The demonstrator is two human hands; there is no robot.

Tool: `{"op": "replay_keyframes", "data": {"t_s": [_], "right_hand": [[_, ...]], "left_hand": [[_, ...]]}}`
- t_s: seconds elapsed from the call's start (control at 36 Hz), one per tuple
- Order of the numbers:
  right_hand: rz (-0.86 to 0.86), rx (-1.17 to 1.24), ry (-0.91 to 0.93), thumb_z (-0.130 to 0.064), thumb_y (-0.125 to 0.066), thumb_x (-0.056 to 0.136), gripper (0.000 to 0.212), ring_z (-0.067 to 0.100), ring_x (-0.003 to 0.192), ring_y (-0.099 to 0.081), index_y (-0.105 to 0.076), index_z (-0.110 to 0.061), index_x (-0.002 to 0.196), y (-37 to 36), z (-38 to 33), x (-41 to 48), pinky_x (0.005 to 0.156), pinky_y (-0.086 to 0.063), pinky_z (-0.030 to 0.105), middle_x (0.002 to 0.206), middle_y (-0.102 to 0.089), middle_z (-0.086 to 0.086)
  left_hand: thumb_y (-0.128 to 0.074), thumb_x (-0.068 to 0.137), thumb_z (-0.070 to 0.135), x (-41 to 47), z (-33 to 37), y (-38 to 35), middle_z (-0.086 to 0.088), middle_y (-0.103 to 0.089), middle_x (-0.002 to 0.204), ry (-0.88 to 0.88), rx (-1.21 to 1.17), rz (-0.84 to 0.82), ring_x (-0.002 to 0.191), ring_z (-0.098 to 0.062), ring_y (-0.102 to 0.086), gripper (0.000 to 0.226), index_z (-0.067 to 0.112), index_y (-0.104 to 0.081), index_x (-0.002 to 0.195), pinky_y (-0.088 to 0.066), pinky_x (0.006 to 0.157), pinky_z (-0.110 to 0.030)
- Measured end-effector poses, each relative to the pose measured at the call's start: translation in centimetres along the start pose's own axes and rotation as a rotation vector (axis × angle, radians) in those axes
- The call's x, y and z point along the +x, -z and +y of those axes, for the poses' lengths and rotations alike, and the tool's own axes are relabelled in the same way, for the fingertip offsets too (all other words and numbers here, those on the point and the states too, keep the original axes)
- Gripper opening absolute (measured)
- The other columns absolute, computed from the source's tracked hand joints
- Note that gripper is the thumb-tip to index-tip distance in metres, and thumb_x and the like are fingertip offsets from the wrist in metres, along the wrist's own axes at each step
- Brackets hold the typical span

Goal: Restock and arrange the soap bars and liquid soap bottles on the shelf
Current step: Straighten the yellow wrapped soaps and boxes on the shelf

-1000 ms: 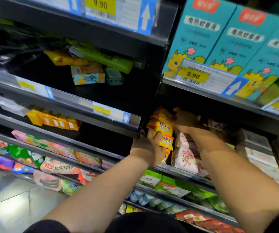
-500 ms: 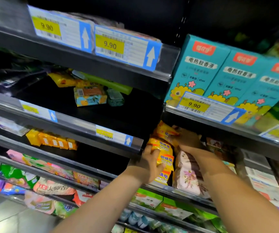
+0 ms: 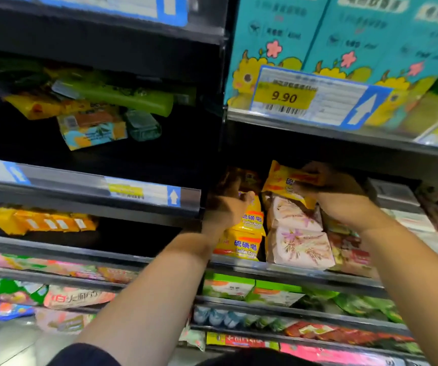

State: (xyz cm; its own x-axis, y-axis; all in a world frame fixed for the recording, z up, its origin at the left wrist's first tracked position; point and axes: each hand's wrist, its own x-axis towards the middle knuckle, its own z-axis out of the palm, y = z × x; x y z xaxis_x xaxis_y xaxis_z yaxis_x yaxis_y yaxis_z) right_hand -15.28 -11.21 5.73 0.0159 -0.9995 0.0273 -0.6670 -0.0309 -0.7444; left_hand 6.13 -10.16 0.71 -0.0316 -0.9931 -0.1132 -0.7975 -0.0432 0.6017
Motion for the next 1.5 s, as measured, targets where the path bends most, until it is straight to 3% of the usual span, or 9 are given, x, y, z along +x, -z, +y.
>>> {"op": "replay_keyframes", "data": {"t_s": [0.17, 0.25, 0.42, 0.5, 0.69, 0.86, 1.03, 1.11, 1.5], "right_hand": [[0.052, -0.065, 0.021, -0.017, -0.077, 0.085, 0.042, 0.015, 0.098, -0.055, -0.061, -0.013, 0.124, 0.2, 1.5, -0.5, 0.062, -0.038, 0.003, 0.106, -0.057, -0.003], [0.05, -0.007, -0.013, -0.017, -0.074, 0.089, 0.034, 0.024, 0.068, -0.061, -0.059, -0.021, 0.119, -0.1, 2.1, -0.9, 0.044, -0.045, 0.017, 0.088, -0.059, -0.004], [0.041, -0.035, 0.001, -0.033, -0.072, 0.089, 0.029, 0.019, 0.05, -0.064, -0.054, -0.034, 0.111, 0.0, 3.4, -1.1, 0.057, -0.053, 0.026, 0.083, -0.07, 0.011], [0.027, -0.065, 0.038, -0.028, -0.071, 0.09, 0.031, 0.008, 0.061, -0.054, -0.054, -0.029, 0.117, 0.7, 3.0, -1.0, 0.051, -0.044, 0.006, 0.092, -0.056, -0.011], [-0.139, -0.208, 0.097, -0.042, -0.074, 0.084, 0.031, 0.003, 0.088, -0.056, -0.055, -0.04, 0.108, 2.5, 3.5, 1.7, 0.066, -0.038, 0.011, 0.097, -0.058, -0.022], [-0.206, -0.288, 0.193, -0.044, -0.074, 0.084, 0.031, 0.005, 0.094, -0.053, -0.054, -0.039, 0.107, 3.9, 3.8, 2.8, 0.066, -0.036, 0.008, 0.103, -0.057, -0.017], [-0.266, -0.261, 0.198, -0.048, -0.081, 0.073, 0.037, 0.012, 0.096, -0.061, -0.057, -0.036, 0.099, 3.6, 5.1, 4.7, 0.085, -0.048, 0.031, 0.101, -0.063, -0.013], [-0.374, -0.238, 0.253, -0.031, -0.081, 0.08, 0.034, 0.012, 0.089, -0.057, -0.056, -0.025, 0.103, 3.7, 4.8, 5.5, 0.07, -0.045, 0.024, 0.095, -0.06, -0.006], [-0.411, -0.36, 0.422, -0.036, -0.075, 0.086, 0.033, 0.011, 0.088, -0.053, -0.053, -0.024, 0.108, 5.0, 5.1, 6.7, 0.064, -0.039, 0.019, 0.092, -0.053, -0.012]], "left_hand": [[-0.042, 0.106, 0.039, 2.6, -1.4, -1.2, -0.002, -0.026, 0.161, -0.136, -0.097, 0.062, 0.146, -0.023, -0.026, 0.053, 0.024, -0.029, 0.155, -0.023, 0.109, -0.025], [-0.043, 0.104, 0.041, 4.3, -2.1, -2.4, 0.001, -0.015, 0.165, -0.137, -0.073, 0.043, 0.151, -0.026, -0.015, 0.056, 0.029, -0.025, 0.156, -0.018, 0.12, -0.037], [-0.051, 0.101, 0.036, 6.7, -1.5, -4.1, 0.004, -0.003, 0.167, -0.148, 0.087, 0.104, 0.153, -0.029, 0.001, 0.061, 0.029, -0.026, 0.156, -0.011, 0.123, -0.047], [-0.053, 0.099, 0.024, 7.4, -1.1, -4.6, -0.002, -0.027, 0.161, -0.174, 0.104, 0.125, 0.15, -0.03, -0.018, 0.048, 0.022, -0.043, 0.147, -0.027, 0.118, -0.047], [-0.052, 0.096, 0.003, 9.9, -2.0, -3.2, -0.011, -0.05, 0.142, -0.159, -0.077, 0.067, 0.131, -0.031, -0.047, 0.047, 0.015, -0.053, 0.141, -0.042, 0.106, -0.04], [-0.055, 0.099, 0.02, 10.2, -2.8, -3.5, -0.002, -0.049, 0.142, -0.056, -0.029, -0.041, 0.13, -0.025, -0.049, 0.053, 0.019, -0.038, 0.148, -0.042, 0.107, -0.045], [-0.055, 0.095, 0.056, 9.1, -2.3, -2.7, 0.009, -0.026, 0.157, -0.002, 0.135, -0.108, 0.145, -0.015, -0.027, 0.076, 0.03, -0.019, 0.157, -0.027, 0.1, -0.018], [-0.059, 0.088, 0.063, 8.6, -2.0, -2.5, 0.004, -0.009, 0.166, -0.022, 0.138, -0.1, 0.151, -0.014, -0.011, 0.09, 0.028, -0.015, 0.158, -0.016, 0.108, -0.014], [-0.066, 0.045, 0.093, 8.6, -1.0, -1.9, 0.006, 0.001, 0.166, -0.064, 0.111, -0.079, 0.153, -0.022, -0.007, 0.134, 0.042, -0.012, 0.156, -0.022, 0.122, -0.042]]}}
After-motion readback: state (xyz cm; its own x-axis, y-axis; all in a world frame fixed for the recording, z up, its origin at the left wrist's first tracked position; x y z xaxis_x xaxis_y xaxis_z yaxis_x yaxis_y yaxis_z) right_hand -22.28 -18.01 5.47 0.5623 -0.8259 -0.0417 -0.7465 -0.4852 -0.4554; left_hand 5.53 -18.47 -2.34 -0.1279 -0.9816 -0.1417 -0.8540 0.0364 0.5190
